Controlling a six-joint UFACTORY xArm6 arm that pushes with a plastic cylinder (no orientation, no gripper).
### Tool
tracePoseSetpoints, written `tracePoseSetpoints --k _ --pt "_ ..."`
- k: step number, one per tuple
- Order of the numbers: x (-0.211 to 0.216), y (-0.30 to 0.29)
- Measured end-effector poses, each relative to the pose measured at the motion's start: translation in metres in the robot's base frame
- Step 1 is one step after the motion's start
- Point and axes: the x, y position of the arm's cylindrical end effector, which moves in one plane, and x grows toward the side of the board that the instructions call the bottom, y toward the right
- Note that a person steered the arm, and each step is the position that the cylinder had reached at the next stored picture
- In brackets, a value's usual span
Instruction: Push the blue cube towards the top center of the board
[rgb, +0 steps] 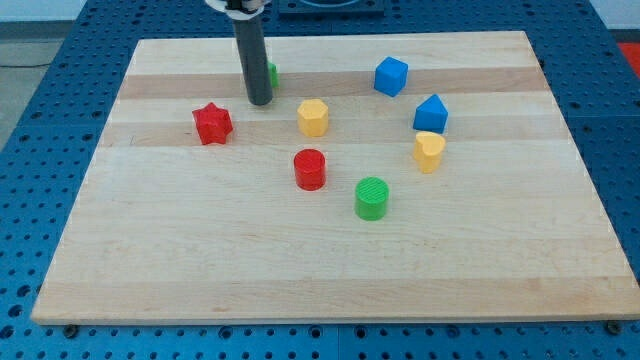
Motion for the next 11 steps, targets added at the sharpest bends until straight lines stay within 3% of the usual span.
tracePoseSetpoints --k 2,3,6,8,11 --pt "-0.027 -0.001" --pt "-0.015 0.001" --pt "0.013 0.179" --pt "-0.006 0.245" --pt "-0.029 0.174"
